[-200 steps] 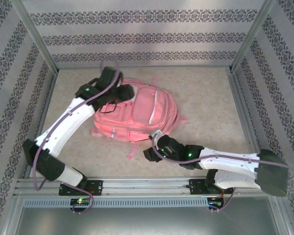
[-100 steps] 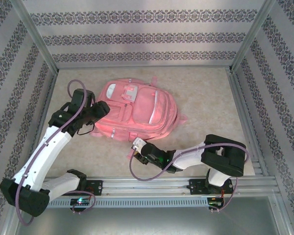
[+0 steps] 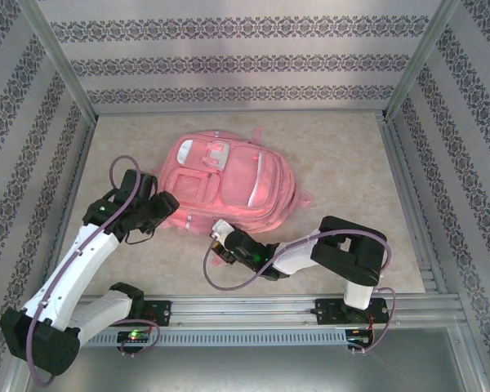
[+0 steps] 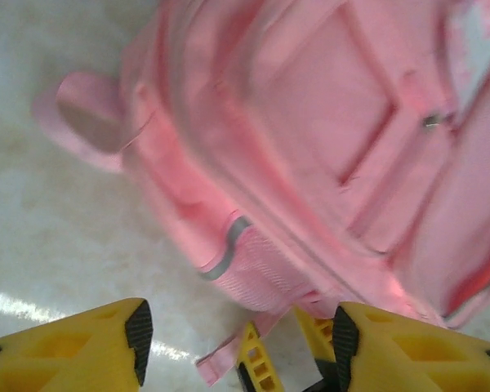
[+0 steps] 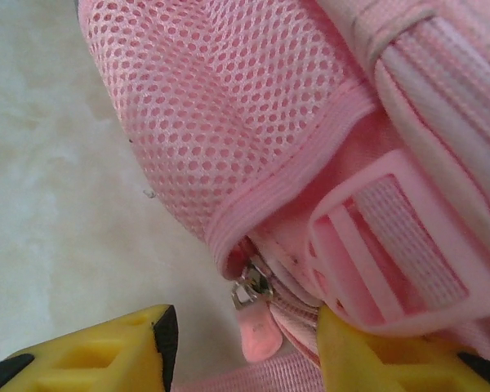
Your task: Pack the student bag
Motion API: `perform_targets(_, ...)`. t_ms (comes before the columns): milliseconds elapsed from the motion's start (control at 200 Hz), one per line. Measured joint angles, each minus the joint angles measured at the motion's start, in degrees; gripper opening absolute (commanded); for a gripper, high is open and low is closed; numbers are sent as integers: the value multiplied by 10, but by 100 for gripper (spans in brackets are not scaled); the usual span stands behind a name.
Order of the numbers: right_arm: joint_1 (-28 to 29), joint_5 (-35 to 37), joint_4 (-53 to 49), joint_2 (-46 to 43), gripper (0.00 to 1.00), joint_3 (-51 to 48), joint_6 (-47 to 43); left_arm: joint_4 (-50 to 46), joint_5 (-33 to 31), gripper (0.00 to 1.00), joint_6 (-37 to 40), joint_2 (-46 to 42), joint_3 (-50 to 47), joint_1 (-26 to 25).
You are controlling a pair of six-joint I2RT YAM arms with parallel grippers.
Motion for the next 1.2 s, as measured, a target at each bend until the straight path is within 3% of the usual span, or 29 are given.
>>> perform_targets(180, -5, 18, -7, 29, 32, 29, 5, 15, 10, 66, -64, -6, -86, 2)
perform_targets(360, -15, 10, -12, 36, 12, 39, 7, 100, 21, 67, -98, 23, -134, 2)
perform_targets(490, -18, 0, -14, 36, 5, 40, 6, 160, 21, 66, -101, 44, -146, 2)
perform_targets(679, -22, -17, -16, 23, 4, 30, 6, 226, 16, 58, -98, 78, -149, 2)
perform_targets(1199, -30, -41, -33, -55, 5, -42, 21, 309, 12, 17, -90, 116, -191, 14)
